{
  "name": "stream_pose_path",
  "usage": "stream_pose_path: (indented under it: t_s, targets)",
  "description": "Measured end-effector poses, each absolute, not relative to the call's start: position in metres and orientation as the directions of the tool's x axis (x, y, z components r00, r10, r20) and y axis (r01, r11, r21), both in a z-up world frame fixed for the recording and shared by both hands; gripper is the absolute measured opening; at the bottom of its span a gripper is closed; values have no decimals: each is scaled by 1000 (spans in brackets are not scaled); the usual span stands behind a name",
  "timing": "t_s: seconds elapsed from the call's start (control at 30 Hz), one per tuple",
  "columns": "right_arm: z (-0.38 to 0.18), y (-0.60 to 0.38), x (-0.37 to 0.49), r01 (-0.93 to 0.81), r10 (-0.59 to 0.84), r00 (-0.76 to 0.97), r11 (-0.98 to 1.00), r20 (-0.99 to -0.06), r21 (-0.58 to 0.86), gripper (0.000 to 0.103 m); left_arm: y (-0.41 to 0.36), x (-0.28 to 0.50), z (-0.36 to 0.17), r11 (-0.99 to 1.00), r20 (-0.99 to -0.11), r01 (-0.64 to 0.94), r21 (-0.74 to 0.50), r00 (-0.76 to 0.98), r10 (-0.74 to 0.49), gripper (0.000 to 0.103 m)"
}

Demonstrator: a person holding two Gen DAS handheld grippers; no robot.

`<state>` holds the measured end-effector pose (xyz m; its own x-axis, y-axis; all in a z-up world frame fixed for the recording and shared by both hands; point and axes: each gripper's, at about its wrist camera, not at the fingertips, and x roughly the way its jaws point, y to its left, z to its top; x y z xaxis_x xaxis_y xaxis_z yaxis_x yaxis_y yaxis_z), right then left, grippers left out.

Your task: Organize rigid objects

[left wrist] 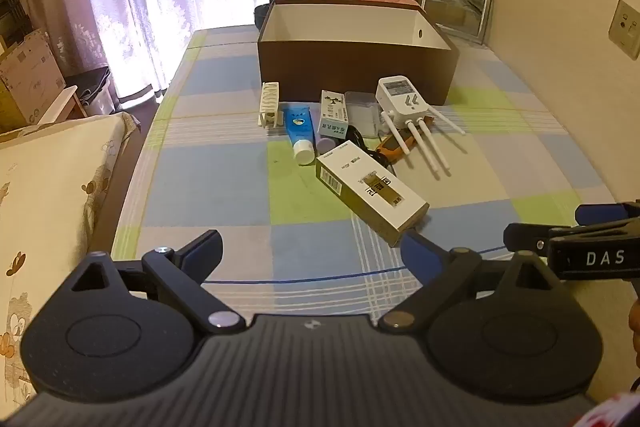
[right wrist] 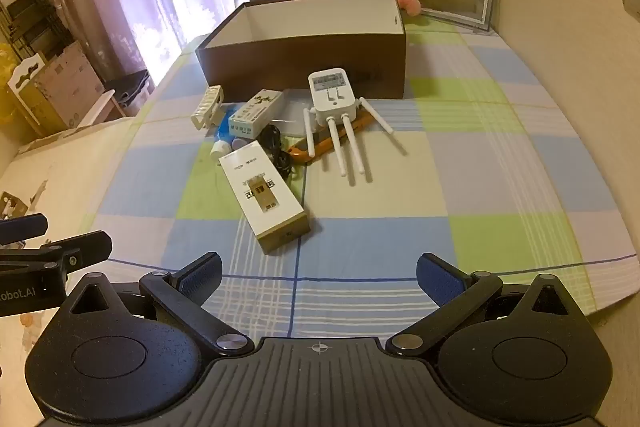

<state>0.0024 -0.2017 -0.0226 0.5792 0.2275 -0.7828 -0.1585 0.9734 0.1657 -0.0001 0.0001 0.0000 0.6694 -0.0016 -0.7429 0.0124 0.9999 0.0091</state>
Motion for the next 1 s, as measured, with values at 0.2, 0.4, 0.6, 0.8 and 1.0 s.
stream_pose_path:
  t_s: [0.2, 0.4, 0.6, 0.8, 1.0]
  targets:
    - [-24, -200, 4, -155, 218, 577, 976, -787, 156, 101, -1, -1, 1, 1000, -745, 16, 2, 667, -9, 94]
    - [-28, -197, 3, -154, 216, 577, 976, -787, 155, 101, 4, -2, -4, 1000, -747, 18, 0, 665, -11, 94]
    - [-27, -200, 5, -155, 219, 575, 975, -788, 159, 101, 4, 0, -3, 1000, -751, 16, 3, 660, -8, 94]
    - [-27, -201, 7, -156, 222, 573, 975, -789, 161, 101, 3, -1, -6, 1000, -753, 15, 5, 658, -6, 94]
    - [-27, -202, 7, -156, 223, 572, 974, -790, 163, 101, 2, -1, -6, 1000, -755, 15, 6, 656, -5, 94]
